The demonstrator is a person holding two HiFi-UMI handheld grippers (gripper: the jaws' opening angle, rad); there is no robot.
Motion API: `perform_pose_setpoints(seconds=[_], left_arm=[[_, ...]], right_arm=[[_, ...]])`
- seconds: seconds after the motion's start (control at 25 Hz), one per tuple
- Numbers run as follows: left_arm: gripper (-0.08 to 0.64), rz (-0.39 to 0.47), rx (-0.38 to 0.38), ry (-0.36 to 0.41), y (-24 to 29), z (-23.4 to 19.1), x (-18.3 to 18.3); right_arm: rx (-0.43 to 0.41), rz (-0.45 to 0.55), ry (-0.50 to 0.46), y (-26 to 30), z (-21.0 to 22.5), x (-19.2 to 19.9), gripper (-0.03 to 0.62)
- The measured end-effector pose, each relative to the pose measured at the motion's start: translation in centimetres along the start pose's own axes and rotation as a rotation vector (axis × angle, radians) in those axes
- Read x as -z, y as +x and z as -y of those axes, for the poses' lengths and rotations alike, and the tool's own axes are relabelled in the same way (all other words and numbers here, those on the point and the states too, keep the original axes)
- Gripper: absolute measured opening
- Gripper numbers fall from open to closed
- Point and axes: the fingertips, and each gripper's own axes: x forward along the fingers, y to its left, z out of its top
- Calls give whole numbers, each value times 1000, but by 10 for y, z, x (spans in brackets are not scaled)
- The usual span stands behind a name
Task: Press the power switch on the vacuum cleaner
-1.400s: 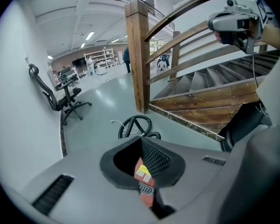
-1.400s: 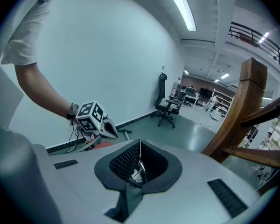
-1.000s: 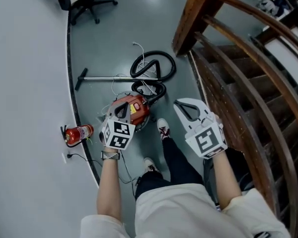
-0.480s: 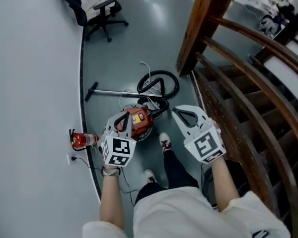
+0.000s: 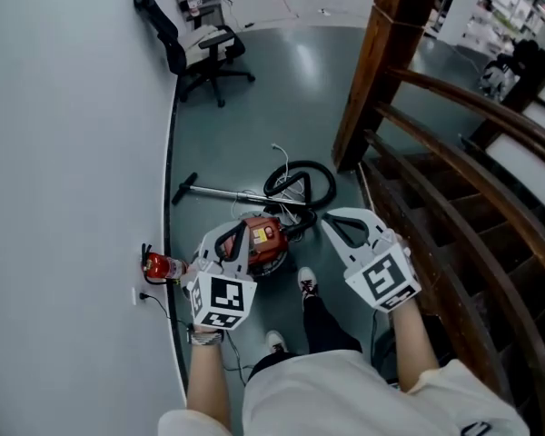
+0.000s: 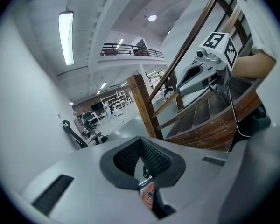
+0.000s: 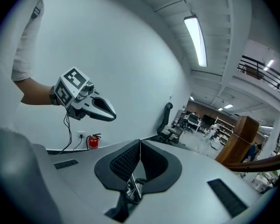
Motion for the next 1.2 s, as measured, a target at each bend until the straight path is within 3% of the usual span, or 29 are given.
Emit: perform_pose_setpoints(seconds=[0.24,0.76,1.2], left_arm=[[0,69,-10,45,-46,9,-31],[0,143,-33,151,-130,26,-63],[0,187,-40,186,-154,39,-72]], right_arm=[[10,18,-41,-32,-18,-21,29],[57,56,-105,-95,-54,-63,29],[57,84,-139,-113,-74,-80,29]])
